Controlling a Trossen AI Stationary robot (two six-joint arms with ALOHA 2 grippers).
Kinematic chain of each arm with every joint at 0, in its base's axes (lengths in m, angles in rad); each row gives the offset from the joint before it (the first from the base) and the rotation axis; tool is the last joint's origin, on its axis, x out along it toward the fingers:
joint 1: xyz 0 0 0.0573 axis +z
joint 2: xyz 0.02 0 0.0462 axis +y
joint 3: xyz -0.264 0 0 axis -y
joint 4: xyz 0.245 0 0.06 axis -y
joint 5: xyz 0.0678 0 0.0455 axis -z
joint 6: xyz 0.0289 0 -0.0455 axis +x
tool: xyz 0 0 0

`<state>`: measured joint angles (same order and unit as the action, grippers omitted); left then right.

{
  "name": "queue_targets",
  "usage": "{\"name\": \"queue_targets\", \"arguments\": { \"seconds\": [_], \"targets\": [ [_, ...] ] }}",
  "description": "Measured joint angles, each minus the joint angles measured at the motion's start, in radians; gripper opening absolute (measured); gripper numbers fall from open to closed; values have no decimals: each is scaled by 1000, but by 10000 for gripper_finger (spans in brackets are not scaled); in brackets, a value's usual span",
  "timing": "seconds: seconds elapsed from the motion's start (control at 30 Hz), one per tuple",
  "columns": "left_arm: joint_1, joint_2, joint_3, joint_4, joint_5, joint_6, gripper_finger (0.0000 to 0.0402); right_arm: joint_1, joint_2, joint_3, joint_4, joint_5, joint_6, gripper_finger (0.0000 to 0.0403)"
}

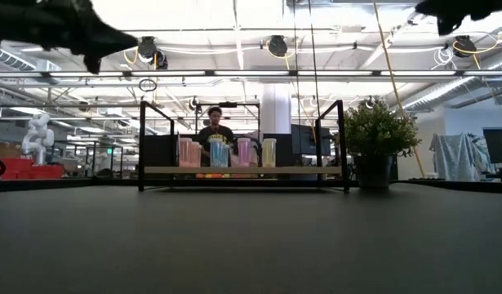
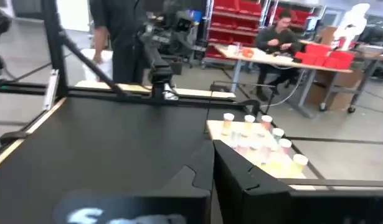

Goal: Pick and place medicine bottles onto shelf by color
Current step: Return to Home Position

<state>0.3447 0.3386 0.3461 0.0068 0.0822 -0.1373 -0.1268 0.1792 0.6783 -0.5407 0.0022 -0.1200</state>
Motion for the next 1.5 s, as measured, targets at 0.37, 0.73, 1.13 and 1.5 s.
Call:
{"name": "queue_targets", "arguments": {
  "seconds": [0.37,0.73,1.13,1.5],
  "targets": [
    [0,-311,-184,-5,-4,48,3,-1,-35,-219,119,41,63,0],
    [1,-336,-282,79,53,77,4,0,-179,-420,395,-33,168,0],
    [1,-334,-336,139,161,76,6,0,-177,-572,574,-109,244,0],
    [1,-327,-336,76,163,56,7,-2,-142,-659,619,-30,318,0]
  ]
}}
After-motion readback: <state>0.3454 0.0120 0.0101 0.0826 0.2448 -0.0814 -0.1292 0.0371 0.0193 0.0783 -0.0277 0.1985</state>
